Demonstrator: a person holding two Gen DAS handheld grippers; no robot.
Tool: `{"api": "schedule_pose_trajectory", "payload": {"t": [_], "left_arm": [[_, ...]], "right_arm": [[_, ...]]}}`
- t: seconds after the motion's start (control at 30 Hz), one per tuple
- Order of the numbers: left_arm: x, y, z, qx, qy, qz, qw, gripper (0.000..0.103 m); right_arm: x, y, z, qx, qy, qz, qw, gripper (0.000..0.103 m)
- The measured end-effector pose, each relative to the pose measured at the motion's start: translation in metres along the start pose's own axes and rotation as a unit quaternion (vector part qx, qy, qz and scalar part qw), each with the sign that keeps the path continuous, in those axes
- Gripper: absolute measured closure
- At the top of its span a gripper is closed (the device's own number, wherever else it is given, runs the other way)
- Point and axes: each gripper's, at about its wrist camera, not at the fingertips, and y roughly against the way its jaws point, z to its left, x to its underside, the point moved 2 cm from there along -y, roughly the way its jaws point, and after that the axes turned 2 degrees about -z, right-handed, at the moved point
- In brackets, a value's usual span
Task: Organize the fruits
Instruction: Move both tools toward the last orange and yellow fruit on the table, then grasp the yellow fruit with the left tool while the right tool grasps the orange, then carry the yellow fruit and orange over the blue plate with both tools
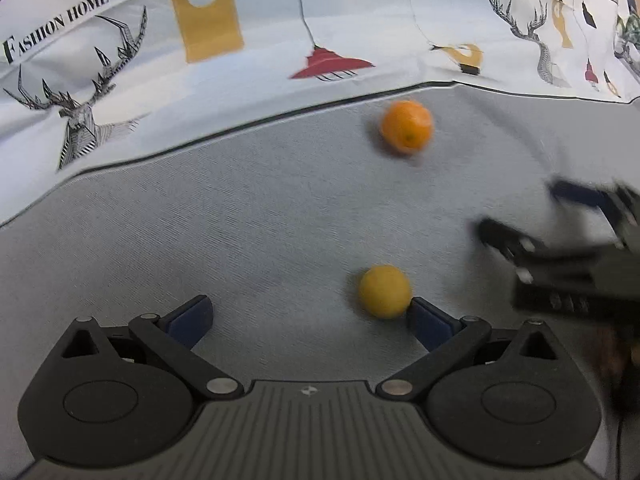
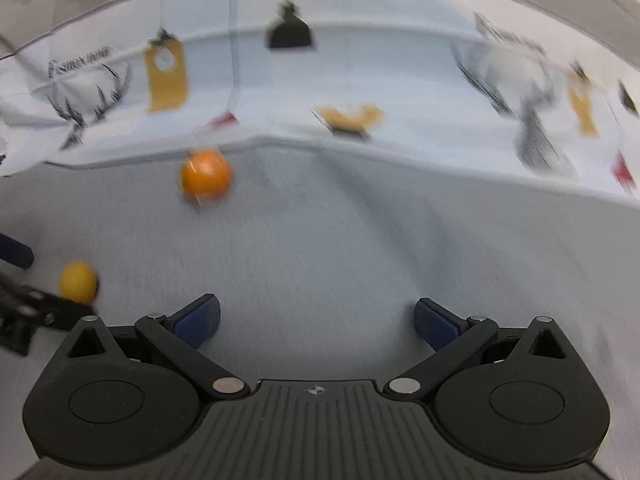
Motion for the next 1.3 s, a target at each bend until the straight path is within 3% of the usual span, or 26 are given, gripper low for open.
{"api": "schedule_pose_trajectory", "payload": {"t": [0.2, 0.27, 0.3, 0.33, 0.37, 0.4, 0.6, 0.7, 0.83, 1.07, 1.3], "left_arm": [[-0.003, 0.001, 0.012, 0.008, -0.023, -0.015, 0.9996, 0.002], [-0.002, 0.008, 0.01, 0.009, -0.027, -0.032, 0.9991, 0.018], [-0.002, 0.013, 0.008, 0.012, -0.032, -0.04, 0.9986, 0.042], [-0.003, 0.017, 0.005, 0.021, -0.036, -0.038, 0.9984, 0.074], [-0.003, 0.022, 0.001, 0.024, -0.037, -0.031, 0.9986, 0.073], [-0.002, 0.025, 0.001, 0.027, -0.03, -0.026, 0.9989, 0.073], [0.022, 0.06, 0.01, 0.022, 0.01, -0.016, 0.9996, 0.073], [0.036, 0.097, 0.012, 0.021, 0.024, -0.014, 0.9994, 0.073], [0.059, 0.16, 0.009, 0.016, 0.033, -0.003, 0.9993, 0.073], [0.126, 0.27, 0.012, 0.016, 0.046, 0.016, 0.9987, 0.073], [0.213, 0.349, 0.036, -0.029, 0.048, 0.031, 0.9979, 0.073]], "right_arm": [[-0.039, -0.048, 0.04, -0.053, 0.05, -0.028, 0.997, 0.001], [-0.048, -0.06, 0.046, -0.059, 0.053, -0.031, 0.996, 0.001], [-0.051, -0.063, 0.048, -0.061, 0.054, -0.031, 0.996, 0.004], [-0.052, -0.061, 0.049, -0.065, 0.054, -0.038, 0.996, 0.024], [-0.054, -0.058, 0.048, -0.069, 0.055, -0.048, 0.995, 0.06], [-0.054, -0.055, 0.049, -0.071, 0.058, -0.049, 0.995, 0.064], [-0.033, -0.013, 0.031, -0.006, 0.008, -0.015, 1.0, 0.064], [-0.019, 0.029, 0.026, 0.009, -0.028, 0.002, 1.0, 0.064], [-0.006, 0.105, 0.036, 0.003, -0.058, -0.009, 0.998, 0.064], [0.016, 0.241, 0.089, -0.061, -0.094, -0.011, 0.994, 0.064], [0.032, 0.336, 0.169, -0.156, -0.069, 0.005, 0.985, 0.064]]}}
